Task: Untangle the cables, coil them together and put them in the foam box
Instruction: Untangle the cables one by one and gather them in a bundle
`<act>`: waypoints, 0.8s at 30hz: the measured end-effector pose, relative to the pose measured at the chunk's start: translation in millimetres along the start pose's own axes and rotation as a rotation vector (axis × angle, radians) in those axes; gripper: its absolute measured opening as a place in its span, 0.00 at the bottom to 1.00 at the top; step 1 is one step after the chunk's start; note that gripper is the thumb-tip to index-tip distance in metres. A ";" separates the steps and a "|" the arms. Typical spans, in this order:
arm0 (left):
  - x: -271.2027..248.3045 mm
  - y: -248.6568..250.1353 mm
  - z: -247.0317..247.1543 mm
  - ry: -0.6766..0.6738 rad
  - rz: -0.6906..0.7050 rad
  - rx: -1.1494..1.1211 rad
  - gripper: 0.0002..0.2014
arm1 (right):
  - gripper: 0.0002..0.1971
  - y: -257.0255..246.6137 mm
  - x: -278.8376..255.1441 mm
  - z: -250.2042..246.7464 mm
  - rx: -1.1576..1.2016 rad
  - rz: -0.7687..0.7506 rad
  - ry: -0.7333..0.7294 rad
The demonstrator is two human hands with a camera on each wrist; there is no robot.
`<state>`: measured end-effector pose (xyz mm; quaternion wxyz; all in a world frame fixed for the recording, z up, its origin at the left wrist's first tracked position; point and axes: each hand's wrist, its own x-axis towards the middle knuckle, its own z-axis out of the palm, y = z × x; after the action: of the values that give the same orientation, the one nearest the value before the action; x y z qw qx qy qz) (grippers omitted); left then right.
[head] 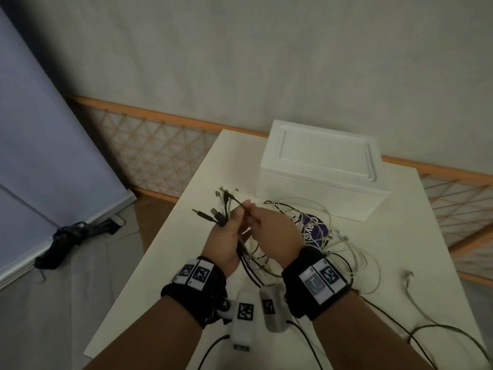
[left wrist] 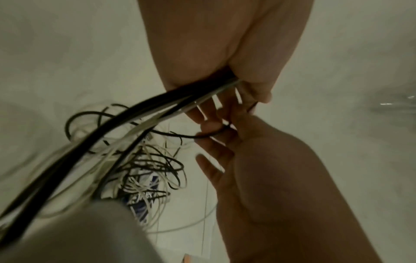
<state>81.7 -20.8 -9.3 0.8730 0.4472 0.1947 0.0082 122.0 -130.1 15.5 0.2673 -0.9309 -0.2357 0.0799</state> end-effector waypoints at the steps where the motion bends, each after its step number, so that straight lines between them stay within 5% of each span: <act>1: -1.9 0.5 7.5 -0.033 0.011 0.000 0.13 | 0.14 -3.5 -5.5 -5.2 -0.029 -0.041 -0.003; 7: -5.2 21.7 27.0 0.049 0.126 -0.097 0.18 | 0.12 11.9 -31.8 -13.2 -0.003 -0.108 0.016; 11: -1.0 62.7 -1.5 0.164 0.157 -0.256 0.20 | 0.12 65.9 -60.8 -30.7 -0.031 0.072 -0.040; 15: -8.7 69.8 -17.7 0.194 0.160 -0.070 0.20 | 0.12 91.6 -75.5 -54.7 0.073 0.182 0.054; 19: -26.3 41.1 13.3 0.084 0.131 0.257 0.17 | 0.19 54.0 -68.2 -73.0 -0.120 0.032 0.064; 24: -51.8 18.7 51.6 -0.226 0.051 0.701 0.13 | 0.15 9.5 -67.0 -78.2 -0.408 -0.177 0.082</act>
<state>54.7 -59.5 49.7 0.6823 0.7219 0.0769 -0.0865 88.6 -205.4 77.9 0.0888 -0.9439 -0.3167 -0.0310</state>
